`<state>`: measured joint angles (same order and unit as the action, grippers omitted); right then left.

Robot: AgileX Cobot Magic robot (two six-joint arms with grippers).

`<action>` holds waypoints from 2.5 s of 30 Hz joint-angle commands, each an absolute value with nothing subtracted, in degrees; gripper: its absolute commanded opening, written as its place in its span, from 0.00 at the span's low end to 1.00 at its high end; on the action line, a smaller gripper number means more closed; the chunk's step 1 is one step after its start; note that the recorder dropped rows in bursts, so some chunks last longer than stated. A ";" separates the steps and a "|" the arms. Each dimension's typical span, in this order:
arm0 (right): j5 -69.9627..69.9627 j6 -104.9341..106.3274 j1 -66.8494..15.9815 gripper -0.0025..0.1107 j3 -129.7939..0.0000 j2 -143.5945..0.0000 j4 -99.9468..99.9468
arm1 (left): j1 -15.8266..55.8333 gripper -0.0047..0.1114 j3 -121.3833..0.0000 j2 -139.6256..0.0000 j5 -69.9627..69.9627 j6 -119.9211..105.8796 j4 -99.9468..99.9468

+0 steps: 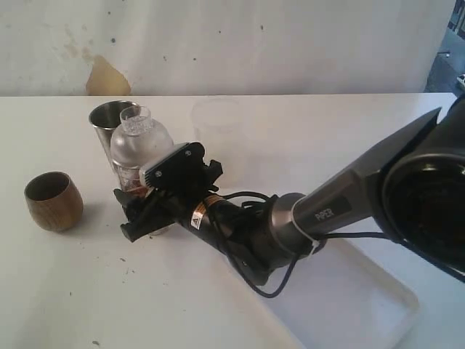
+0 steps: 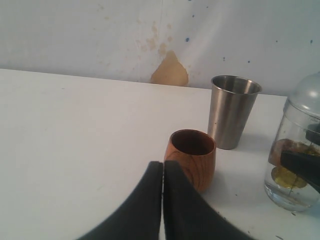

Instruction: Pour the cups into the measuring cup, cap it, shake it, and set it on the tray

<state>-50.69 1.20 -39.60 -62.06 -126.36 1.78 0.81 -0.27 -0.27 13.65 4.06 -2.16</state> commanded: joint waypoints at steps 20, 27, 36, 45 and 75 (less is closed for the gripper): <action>-25.76 19.42 -16.17 0.02 -62.18 -94.31 1.47 | 0.71 0.05 0.00 0.00 13.43 3.97 -2.45; -30.31 33.87 -8.93 0.02 -64.49 -104.49 1.47 | 0.71 0.05 0.00 0.00 13.43 3.97 -2.45; -28.67 54.18 -8.72 0.02 -75.32 -113.20 2.33 | 0.71 0.05 0.00 0.00 13.43 3.97 -2.45; -26.82 66.37 -8.72 0.02 -75.52 -113.44 4.78 | 0.71 0.05 0.00 0.00 13.43 3.97 -2.45; -22.58 79.96 -8.72 0.02 -83.88 -118.99 2.31 | 0.71 0.05 0.00 0.00 13.43 3.97 -2.45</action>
<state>-18.15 78.89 -9.00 -82.07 -119.75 2.68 0.81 -0.27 -0.27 13.65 4.06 -2.16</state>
